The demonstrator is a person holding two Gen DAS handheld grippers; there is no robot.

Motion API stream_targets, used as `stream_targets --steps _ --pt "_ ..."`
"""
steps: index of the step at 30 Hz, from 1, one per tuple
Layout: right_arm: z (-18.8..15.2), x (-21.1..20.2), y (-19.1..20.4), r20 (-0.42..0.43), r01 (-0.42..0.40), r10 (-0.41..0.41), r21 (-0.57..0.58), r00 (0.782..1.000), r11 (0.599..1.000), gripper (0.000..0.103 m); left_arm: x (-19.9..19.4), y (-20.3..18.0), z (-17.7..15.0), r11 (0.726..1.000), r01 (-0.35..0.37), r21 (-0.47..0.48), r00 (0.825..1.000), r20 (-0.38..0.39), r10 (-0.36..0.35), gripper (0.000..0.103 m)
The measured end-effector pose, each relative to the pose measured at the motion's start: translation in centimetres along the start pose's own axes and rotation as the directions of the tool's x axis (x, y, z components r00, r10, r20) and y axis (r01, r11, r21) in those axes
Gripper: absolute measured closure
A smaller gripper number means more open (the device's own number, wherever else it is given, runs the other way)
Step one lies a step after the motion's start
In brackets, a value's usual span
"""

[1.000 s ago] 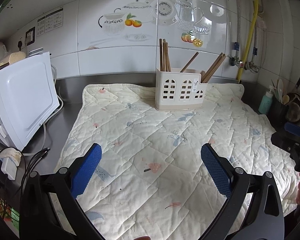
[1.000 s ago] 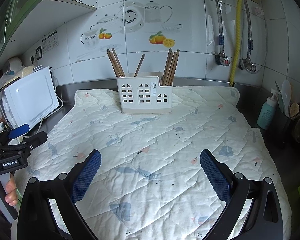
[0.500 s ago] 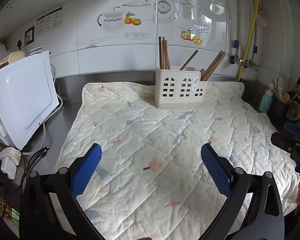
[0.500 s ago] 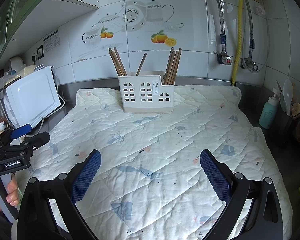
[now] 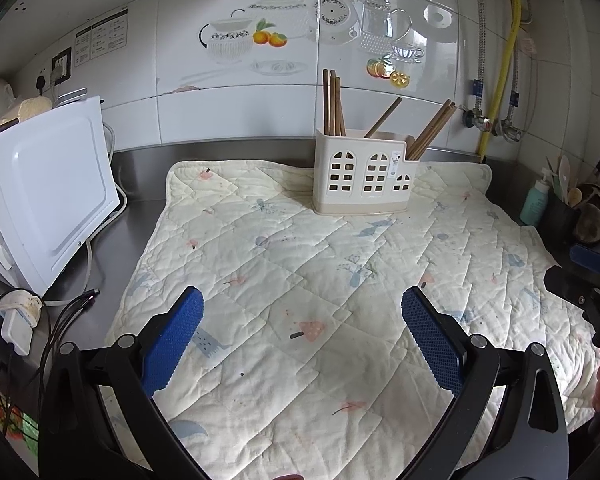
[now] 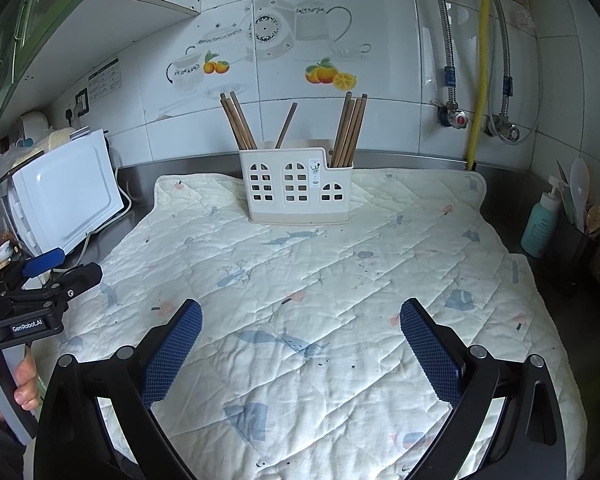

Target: Organize utensils

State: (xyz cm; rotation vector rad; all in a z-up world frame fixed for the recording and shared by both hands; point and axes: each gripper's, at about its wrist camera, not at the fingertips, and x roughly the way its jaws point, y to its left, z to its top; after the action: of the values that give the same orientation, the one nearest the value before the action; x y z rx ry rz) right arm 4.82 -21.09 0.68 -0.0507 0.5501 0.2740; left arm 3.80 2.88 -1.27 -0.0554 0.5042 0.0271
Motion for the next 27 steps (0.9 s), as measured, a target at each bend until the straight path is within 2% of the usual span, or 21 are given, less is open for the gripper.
stream_targets --steps 27 --pt "0.07 0.15 0.10 -0.003 -0.005 0.005 -0.006 1.000 1.000 0.007 0.11 -0.04 -0.08 1.000 0.002 0.002 1.000 -0.003 -0.002 0.005"
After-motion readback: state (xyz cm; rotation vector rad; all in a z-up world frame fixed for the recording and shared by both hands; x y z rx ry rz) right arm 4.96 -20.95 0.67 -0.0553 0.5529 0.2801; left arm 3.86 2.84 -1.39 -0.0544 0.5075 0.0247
